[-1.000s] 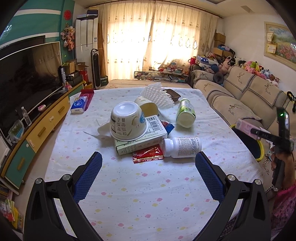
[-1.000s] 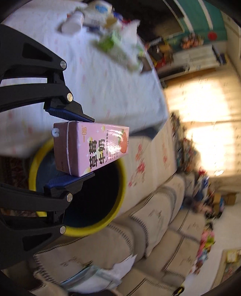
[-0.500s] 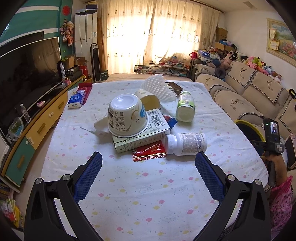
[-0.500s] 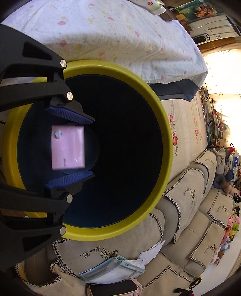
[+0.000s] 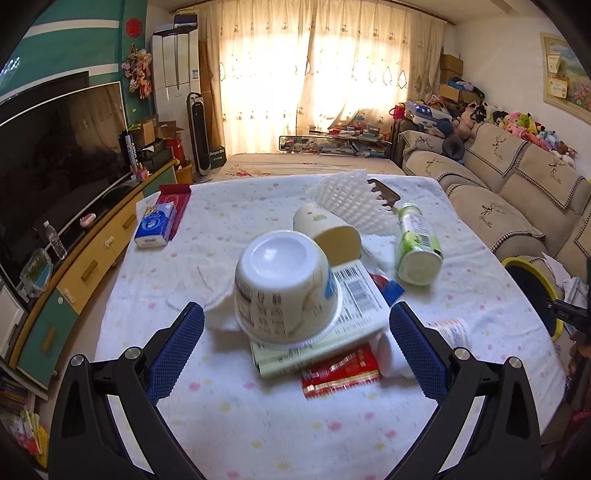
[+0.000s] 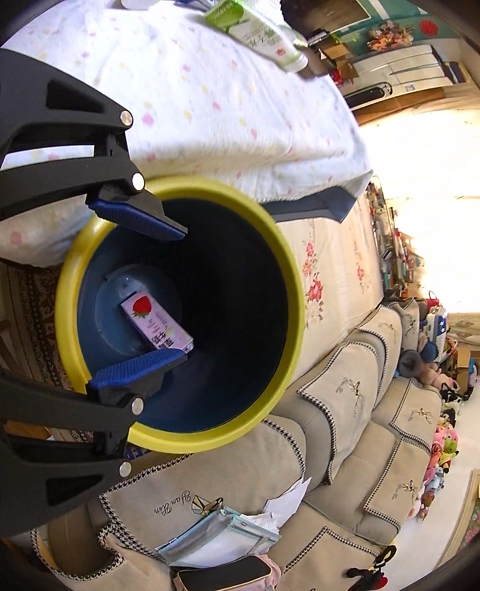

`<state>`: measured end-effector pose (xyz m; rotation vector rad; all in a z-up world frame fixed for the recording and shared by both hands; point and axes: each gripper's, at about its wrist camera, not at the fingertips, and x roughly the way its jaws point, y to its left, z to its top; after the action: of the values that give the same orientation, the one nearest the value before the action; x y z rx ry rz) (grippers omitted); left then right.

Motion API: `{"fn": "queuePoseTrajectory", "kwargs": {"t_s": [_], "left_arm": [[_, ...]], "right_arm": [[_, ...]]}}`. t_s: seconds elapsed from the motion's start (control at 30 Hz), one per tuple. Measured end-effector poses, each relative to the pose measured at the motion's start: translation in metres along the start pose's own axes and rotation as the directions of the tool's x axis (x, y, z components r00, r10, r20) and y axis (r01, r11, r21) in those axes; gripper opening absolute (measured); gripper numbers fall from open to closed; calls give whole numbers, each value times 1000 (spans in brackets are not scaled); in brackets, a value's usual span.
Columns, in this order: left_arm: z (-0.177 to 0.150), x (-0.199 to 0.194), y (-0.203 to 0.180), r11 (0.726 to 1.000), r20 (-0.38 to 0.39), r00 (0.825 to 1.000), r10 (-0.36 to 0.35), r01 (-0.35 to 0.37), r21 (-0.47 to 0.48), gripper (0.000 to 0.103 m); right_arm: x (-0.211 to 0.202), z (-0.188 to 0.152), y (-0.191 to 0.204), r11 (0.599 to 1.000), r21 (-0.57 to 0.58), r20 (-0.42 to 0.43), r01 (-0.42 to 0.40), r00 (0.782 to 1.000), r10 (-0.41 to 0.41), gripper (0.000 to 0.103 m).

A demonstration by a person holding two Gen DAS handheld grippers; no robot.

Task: Collect trash
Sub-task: 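Carry the pink carton over the yellow bin and open the right gripper, then grasp the white bowl with the left gripper, then carry the white bowl over the yellow bin and release it with the left gripper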

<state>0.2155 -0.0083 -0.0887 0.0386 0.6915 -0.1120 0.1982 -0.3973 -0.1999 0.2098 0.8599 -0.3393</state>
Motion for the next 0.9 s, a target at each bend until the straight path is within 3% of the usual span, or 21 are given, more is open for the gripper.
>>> {"fn": "queuePoseTrajectory", "kwargs": {"t_s": [0.43, 0.6, 0.73, 0.9], "left_arm": [[22, 77, 21, 999, -89, 996, -25, 21, -50, 99], [25, 85, 26, 998, -79, 996, -35, 30, -63, 94], [23, 91, 26, 998, -92, 995, -43, 38, -57, 82], [21, 87, 19, 999, -79, 996, -33, 30, -33, 82]], "right_arm": [[-5, -3, 9, 999, -1, -1, -41, 999, 41, 62], [-1, -5, 9, 999, -3, -11, -45, 999, 45, 62], [2, -7, 10, 999, 1, -18, -51, 999, 51, 62], [0, -8, 8, 998, 5, -15, -61, 998, 61, 62]]}}
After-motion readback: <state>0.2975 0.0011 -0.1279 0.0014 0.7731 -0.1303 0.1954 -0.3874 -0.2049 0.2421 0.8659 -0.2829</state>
